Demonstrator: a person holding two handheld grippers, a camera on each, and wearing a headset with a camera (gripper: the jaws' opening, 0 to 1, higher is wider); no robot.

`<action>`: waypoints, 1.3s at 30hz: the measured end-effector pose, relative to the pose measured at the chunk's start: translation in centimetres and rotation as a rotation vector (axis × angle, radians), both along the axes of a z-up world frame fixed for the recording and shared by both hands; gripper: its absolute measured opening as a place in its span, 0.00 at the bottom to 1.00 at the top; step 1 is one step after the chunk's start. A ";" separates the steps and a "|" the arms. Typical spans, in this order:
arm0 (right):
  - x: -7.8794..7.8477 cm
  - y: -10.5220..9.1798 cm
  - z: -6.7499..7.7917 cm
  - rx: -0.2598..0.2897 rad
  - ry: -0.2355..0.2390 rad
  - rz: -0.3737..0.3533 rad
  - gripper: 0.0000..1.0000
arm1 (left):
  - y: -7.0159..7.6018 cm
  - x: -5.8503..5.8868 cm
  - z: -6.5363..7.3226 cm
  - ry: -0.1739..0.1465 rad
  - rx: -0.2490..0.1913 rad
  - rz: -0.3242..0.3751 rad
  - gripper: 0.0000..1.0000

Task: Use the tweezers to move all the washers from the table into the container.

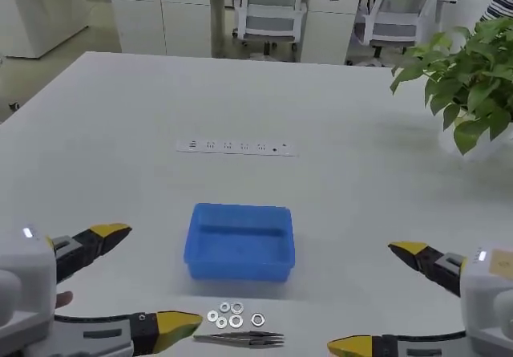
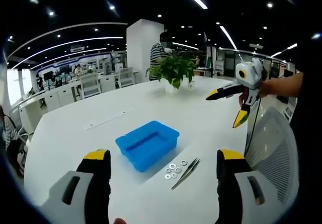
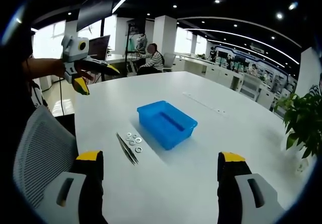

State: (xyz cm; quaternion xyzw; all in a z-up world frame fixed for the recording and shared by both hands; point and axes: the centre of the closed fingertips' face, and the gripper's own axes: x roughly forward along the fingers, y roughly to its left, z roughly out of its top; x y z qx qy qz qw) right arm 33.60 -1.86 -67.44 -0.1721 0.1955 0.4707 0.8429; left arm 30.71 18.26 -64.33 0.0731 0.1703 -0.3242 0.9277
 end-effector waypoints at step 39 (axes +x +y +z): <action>1.5 0.0 0.1 -0.062 -0.027 0.084 0.85 | -0.3 1.8 -0.7 0.010 0.079 -0.100 0.84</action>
